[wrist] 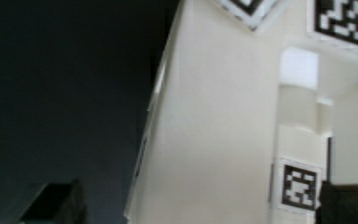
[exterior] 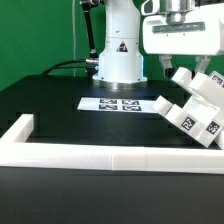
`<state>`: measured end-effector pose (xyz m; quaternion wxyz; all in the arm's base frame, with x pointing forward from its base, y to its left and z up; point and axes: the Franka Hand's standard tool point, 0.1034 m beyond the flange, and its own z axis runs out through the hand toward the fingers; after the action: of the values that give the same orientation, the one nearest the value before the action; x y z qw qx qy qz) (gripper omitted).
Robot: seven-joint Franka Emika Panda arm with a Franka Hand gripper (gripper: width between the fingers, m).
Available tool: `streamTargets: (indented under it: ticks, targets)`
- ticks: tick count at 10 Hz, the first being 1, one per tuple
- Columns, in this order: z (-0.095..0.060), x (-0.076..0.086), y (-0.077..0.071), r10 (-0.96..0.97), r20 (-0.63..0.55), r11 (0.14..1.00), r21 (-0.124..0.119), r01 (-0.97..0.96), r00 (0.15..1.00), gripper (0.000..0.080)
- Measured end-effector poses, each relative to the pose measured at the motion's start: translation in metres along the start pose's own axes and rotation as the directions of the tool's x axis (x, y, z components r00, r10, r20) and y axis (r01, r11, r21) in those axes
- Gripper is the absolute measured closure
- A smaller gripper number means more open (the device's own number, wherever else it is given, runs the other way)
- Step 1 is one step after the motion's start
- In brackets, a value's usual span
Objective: Assemble chair
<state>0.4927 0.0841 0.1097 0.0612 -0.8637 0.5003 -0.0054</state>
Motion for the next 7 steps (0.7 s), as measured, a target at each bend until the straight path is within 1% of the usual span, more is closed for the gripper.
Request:
streamTargets:
  ticks: [1, 3, 4, 5, 6, 7]
  targets:
    - [-0.007, -0.002, -0.004, 0.005, 0.006, 1.0, 0.015, -0.005, 1.0, 0.015]
    - [-0.018, -0.017, -0.015, 0.044, 0.028, 0.998, 0.032, -0.045, 0.999, 0.015]
    - [-0.028, -0.025, -0.025, 0.065, 0.045, 0.997, 0.044, -0.067, 0.997, 0.015]
    - [-0.033, -0.025, -0.034, 0.061, 0.042, 0.996, 0.058, -0.063, 0.997, 0.015]
    - [-0.034, -0.023, -0.041, 0.057, 0.035, 0.996, 0.067, -0.06, 0.998, 0.015]
    - [-0.031, -0.018, -0.043, 0.049, 0.017, 0.996, 0.074, -0.05, 0.999, 0.015]
